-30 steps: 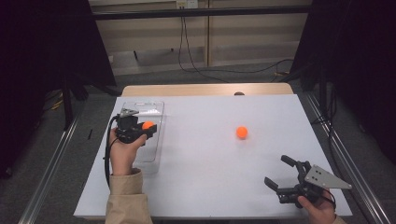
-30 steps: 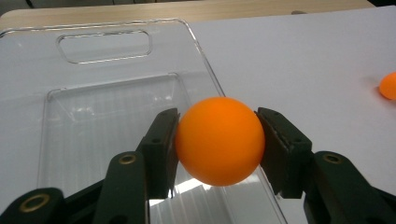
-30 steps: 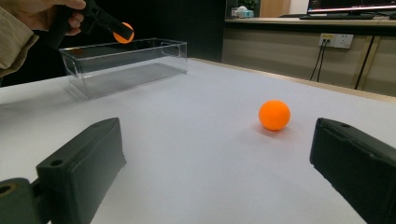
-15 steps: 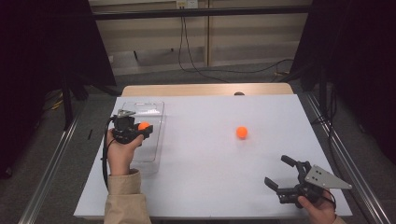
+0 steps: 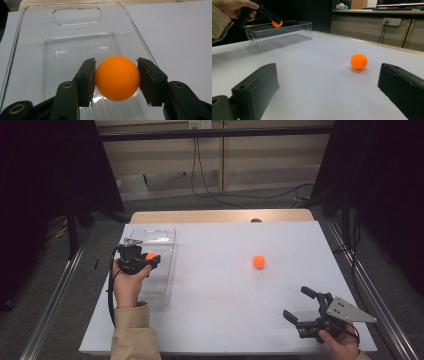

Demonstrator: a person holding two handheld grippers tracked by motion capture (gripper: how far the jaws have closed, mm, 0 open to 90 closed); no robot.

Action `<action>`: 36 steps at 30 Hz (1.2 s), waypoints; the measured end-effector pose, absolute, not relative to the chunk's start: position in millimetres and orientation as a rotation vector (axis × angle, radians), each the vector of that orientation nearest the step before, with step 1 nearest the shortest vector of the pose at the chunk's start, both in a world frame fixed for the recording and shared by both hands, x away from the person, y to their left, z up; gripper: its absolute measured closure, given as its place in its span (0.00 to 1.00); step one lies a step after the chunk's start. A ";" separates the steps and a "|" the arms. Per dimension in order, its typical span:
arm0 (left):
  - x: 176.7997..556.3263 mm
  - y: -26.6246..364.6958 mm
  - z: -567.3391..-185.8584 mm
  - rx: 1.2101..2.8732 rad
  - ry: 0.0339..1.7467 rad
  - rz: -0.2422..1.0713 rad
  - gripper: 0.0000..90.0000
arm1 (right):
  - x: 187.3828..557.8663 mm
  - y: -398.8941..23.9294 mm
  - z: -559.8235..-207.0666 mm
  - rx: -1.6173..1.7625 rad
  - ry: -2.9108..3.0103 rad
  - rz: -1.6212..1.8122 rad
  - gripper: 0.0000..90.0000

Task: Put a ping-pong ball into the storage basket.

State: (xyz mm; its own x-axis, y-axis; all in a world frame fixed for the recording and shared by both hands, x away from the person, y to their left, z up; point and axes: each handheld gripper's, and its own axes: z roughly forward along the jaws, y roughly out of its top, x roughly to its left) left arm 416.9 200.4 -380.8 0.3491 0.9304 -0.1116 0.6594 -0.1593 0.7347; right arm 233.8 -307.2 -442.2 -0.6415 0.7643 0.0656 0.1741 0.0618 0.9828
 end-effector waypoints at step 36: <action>413.1 153.8 -364.7 1.943 1.238 0.432 0.17 | 234.3 -306.5 -442.3 0.933 1.869 1.617 0.03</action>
